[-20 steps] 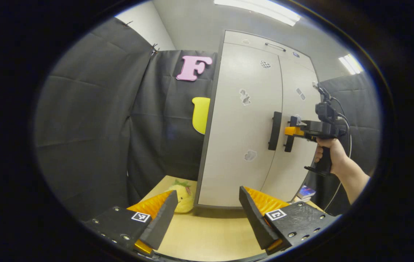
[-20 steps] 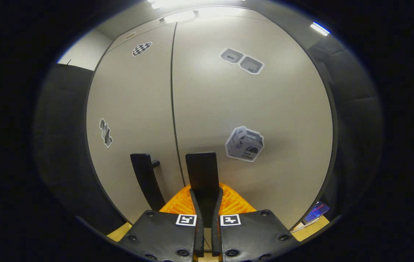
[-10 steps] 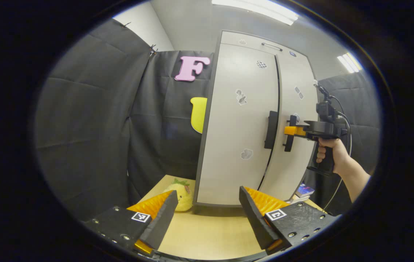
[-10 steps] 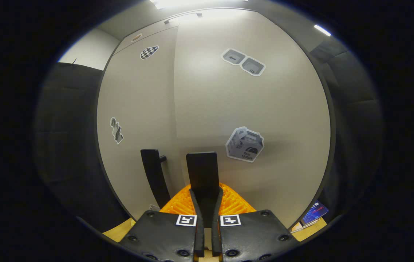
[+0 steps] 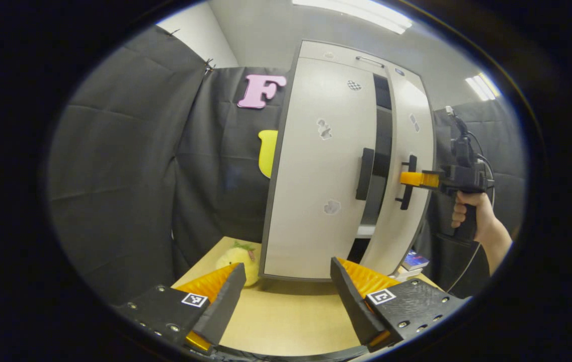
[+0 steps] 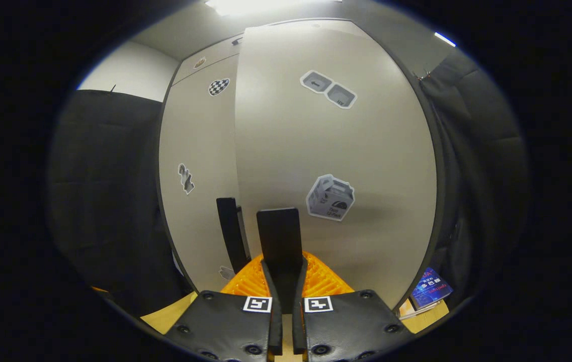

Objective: Open the right door of the double-door shoe cabinet with the right hand, and open the left door with the left hand.

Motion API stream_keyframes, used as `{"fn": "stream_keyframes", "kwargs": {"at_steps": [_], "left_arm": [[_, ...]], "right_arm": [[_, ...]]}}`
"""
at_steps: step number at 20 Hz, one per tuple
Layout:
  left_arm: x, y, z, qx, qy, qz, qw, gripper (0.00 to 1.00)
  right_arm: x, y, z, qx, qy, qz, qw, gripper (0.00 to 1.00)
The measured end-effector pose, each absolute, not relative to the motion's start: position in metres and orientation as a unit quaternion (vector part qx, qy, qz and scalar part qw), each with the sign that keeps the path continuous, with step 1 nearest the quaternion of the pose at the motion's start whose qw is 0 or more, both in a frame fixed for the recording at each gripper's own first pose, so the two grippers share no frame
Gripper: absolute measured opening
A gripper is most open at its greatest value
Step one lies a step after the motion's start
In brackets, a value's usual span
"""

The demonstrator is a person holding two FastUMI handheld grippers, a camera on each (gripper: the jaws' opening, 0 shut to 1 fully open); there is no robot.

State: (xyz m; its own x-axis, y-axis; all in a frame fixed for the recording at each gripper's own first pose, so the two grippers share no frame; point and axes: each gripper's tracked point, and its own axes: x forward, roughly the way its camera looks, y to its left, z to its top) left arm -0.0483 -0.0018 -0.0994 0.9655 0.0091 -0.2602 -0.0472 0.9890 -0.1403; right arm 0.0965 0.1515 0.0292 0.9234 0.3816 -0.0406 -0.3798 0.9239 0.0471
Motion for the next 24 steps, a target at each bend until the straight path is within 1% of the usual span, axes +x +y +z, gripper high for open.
{"fn": "stream_keyframes", "kwargs": {"at_steps": [6,8,10,16,17,19,24], "left_arm": [[-0.052,-0.012,-0.097,-0.070,0.128,0.010,0.989,1.00],[-0.051,-0.016,-0.097,-0.070,0.129,0.007,0.989,0.98],[-0.051,-0.021,-0.098,-0.070,0.130,0.002,0.989,1.00],[-0.046,-0.037,-0.096,-0.067,0.129,-0.013,0.989,1.00],[-0.046,-0.036,-0.094,-0.064,0.124,-0.010,0.990,0.98],[-0.043,-0.038,-0.089,-0.060,0.114,-0.010,0.992,1.00],[-0.039,-0.045,-0.088,-0.066,0.114,-0.013,0.991,1.00]], "right_arm": [[0.075,0.133,0.028,0.018,0.030,0.203,0.979,0.10],[0.069,0.128,0.027,0.018,0.032,0.204,0.978,0.10],[0.068,0.126,0.028,0.018,0.033,0.206,0.978,0.10],[0.043,0.097,0.027,0.019,0.032,0.200,0.979,0.09],[0.040,0.092,0.027,0.021,0.032,0.198,0.979,0.09],[0.035,0.083,0.028,0.024,0.030,0.193,0.980,0.09],[0.023,0.061,0.027,0.027,0.029,0.182,0.983,0.09]]}}
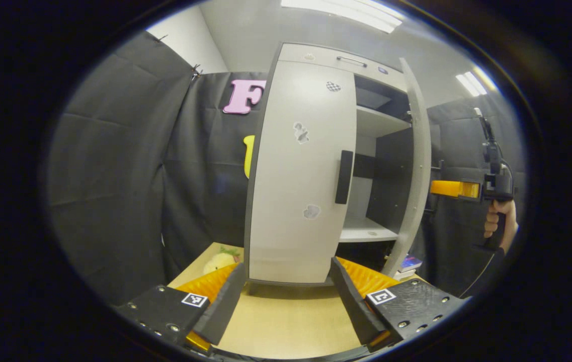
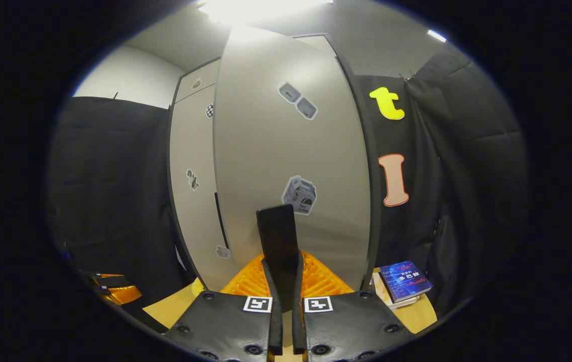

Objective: Open the right door of the double-door shoe cabinet with the right hand, and open the left door with the left hand.

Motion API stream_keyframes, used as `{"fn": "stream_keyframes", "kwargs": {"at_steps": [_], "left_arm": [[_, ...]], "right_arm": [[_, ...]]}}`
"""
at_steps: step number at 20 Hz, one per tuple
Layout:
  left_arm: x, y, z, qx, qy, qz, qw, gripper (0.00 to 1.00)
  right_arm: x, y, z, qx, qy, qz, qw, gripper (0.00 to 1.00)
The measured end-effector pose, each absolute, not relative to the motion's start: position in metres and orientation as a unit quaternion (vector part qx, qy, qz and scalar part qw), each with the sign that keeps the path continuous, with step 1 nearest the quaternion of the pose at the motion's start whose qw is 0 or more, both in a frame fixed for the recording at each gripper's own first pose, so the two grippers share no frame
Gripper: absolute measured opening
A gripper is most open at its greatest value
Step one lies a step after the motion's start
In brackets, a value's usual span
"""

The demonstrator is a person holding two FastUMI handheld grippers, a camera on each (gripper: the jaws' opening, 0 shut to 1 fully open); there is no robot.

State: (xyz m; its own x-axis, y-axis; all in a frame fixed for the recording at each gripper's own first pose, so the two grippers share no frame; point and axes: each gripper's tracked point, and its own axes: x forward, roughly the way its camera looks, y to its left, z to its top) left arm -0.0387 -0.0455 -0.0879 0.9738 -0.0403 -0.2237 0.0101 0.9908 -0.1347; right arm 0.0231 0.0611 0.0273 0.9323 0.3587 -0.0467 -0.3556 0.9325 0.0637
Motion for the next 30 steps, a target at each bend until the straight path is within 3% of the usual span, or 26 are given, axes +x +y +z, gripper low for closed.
{"fn": "stream_keyframes", "kwargs": {"at_steps": [20,27,29,30], "left_arm": [[-0.015,-0.098,-0.093,-0.075,0.123,-0.047,0.988,0.98],[-0.002,-0.116,-0.090,-0.062,0.122,-0.057,0.989,1.00],[0.002,-0.120,-0.090,-0.057,0.123,-0.065,0.989,1.00],[0.005,-0.121,-0.090,-0.056,0.124,-0.065,0.989,1.00]], "right_arm": [[0.008,-0.017,0.029,0.008,0.033,0.157,0.987,0.05],[0.019,-0.100,0.029,0.016,0.043,0.097,0.994,0.07],[0.011,-0.085,0.030,0.066,0.051,0.137,0.987,0.05],[0.019,-0.085,0.025,0.075,0.055,0.128,0.987,0.07]]}}
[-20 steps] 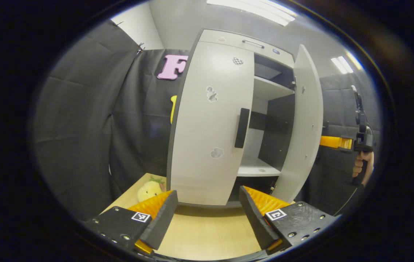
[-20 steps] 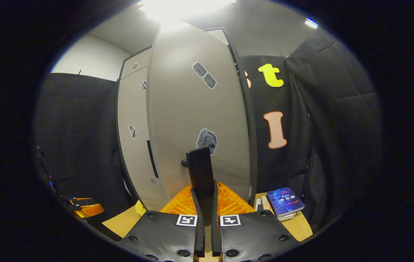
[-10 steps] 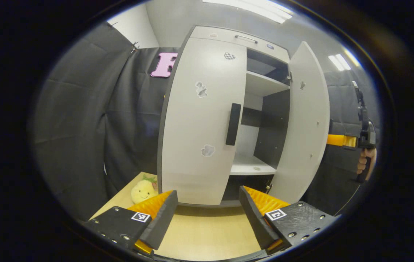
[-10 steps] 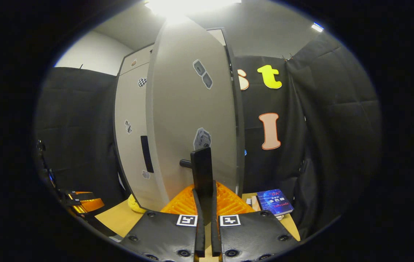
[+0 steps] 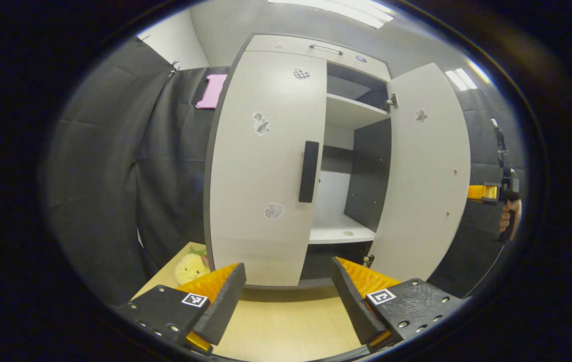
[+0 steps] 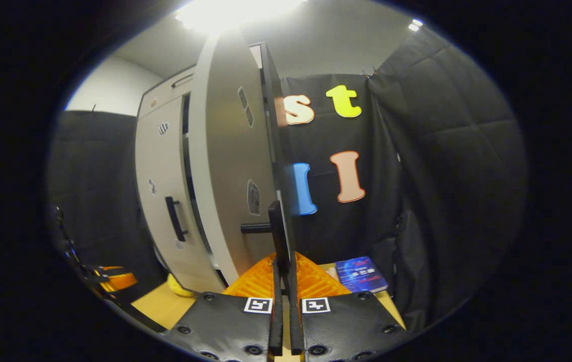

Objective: Open the right door of the double-door shoe cabinet with the right hand, and open the left door with the left hand.

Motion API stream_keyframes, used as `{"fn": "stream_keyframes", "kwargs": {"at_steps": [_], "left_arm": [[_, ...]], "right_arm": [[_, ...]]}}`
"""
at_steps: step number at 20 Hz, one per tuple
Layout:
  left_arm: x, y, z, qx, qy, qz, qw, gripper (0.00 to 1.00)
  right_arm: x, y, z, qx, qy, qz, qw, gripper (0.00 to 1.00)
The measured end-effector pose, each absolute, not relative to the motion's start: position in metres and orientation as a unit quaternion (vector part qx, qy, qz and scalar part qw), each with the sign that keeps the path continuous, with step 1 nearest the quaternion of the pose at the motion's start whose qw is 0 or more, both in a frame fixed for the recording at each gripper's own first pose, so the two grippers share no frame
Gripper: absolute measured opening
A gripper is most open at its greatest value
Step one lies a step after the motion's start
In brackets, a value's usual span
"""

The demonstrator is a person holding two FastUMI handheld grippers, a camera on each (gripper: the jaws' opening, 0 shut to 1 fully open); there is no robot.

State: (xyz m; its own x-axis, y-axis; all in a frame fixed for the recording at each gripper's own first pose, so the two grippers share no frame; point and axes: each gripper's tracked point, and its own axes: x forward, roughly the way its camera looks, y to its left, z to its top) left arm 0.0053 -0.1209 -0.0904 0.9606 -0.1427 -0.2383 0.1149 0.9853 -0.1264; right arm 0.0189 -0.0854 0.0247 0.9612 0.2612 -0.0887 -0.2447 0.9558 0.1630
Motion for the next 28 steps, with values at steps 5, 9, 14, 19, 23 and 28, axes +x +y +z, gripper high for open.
{"fn": "stream_keyframes", "kwargs": {"at_steps": [5,9,14,19,23,28], "left_arm": [[0.017,-0.128,-0.084,-0.064,0.118,-0.079,0.988,1.00],[0.025,-0.125,-0.088,-0.068,0.119,-0.094,0.986,1.00],[0.052,-0.119,-0.080,-0.075,0.109,-0.118,0.984,1.00],[0.090,-0.123,-0.056,-0.058,0.062,-0.141,0.986,0.98],[0.122,-0.145,-0.038,-0.047,0.034,-0.148,0.987,0.98],[0.165,-0.152,-0.006,-0.032,0.020,-0.123,0.992,1.00]], "right_arm": [[0.018,-0.087,0.020,0.087,0.063,0.101,0.989,0.07],[0.008,-0.089,0.019,0.078,0.067,0.081,0.991,0.07],[-0.010,-0.111,0.017,0.047,0.076,0.014,0.996,0.07],[-0.044,-0.161,0.026,0.044,0.077,-0.079,0.993,0.05],[-0.062,-0.199,0.030,0.054,0.076,-0.140,0.986,0.12],[-0.045,-0.260,0.006,0.076,0.076,-0.222,0.969,0.76]]}}
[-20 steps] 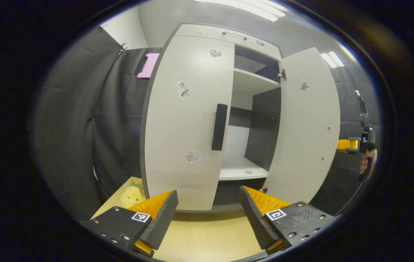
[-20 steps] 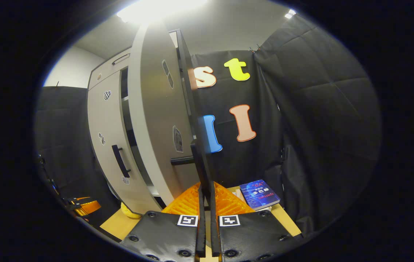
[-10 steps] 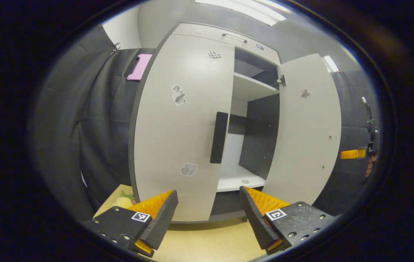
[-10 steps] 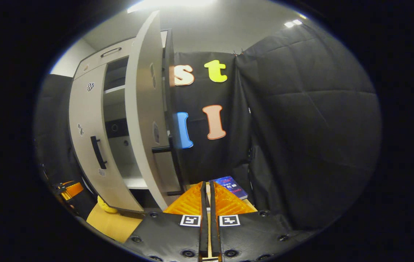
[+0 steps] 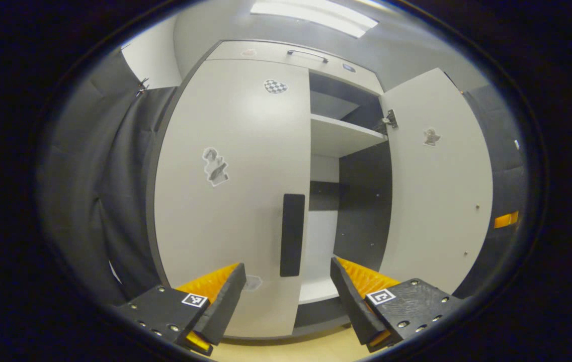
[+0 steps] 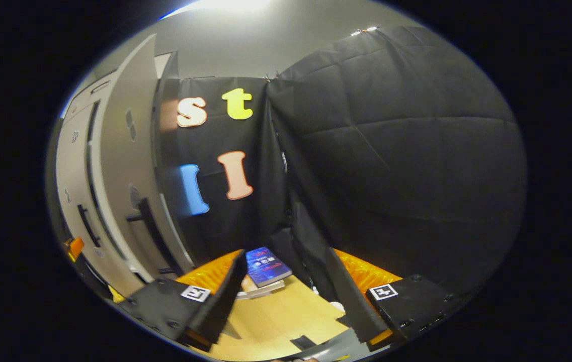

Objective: Open the right door of the double-door shoe cabinet with the right hand, and open the left door with the left hand.

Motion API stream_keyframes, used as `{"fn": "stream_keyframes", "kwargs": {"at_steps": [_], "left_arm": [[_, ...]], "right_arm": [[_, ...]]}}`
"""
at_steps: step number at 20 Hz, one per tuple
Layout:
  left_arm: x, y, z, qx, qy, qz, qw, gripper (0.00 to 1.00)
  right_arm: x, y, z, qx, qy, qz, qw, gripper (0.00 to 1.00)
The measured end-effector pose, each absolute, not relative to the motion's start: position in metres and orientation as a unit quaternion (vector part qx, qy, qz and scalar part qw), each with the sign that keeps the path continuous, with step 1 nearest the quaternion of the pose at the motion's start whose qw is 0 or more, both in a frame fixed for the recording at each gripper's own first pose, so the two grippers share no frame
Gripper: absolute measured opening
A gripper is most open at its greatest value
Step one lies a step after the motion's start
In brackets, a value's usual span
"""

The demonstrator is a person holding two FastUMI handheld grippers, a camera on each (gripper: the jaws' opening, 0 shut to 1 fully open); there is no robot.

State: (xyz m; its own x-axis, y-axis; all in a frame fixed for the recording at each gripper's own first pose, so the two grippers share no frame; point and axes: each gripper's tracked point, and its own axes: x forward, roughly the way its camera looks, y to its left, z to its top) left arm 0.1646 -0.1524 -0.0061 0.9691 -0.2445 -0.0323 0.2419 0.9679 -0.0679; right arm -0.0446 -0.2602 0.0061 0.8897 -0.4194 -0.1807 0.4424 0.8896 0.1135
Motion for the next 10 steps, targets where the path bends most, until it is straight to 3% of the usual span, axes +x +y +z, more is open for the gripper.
{"fn": "stream_keyframes", "kwargs": {"at_steps": [1,2,3,4,5,10], "left_arm": [[0.173,-0.153,0.002,-0.028,0.017,-0.119,0.992,1.00],[0.179,-0.153,0.006,-0.027,0.015,-0.113,0.993,1.00],[0.185,-0.154,0.010,-0.028,0.014,-0.106,0.994,1.00],[0.192,-0.156,0.012,-0.026,0.014,-0.101,0.994,1.00],[0.198,-0.156,0.014,-0.022,0.016,-0.096,0.995,1.00],[0.226,-0.173,0.007,-0.018,0.033,-0.079,0.996,0.98]], "right_arm": [[-0.039,-0.263,0.001,0.085,0.076,-0.222,0.968,0.92],[-0.029,-0.265,-0.003,0.098,0.076,-0.216,0.968,0.98],[-0.019,-0.265,-0.007,0.111,0.077,-0.209,0.969,0.98],[-0.009,-0.266,-0.010,0.122,0.076,-0.202,0.969,0.92],[0.001,-0.269,-0.014,0.128,0.075,-0.196,0.969,0.98],[0.035,-0.291,-0.046,0.099,0.094,-0.191,0.972,0.98]]}}
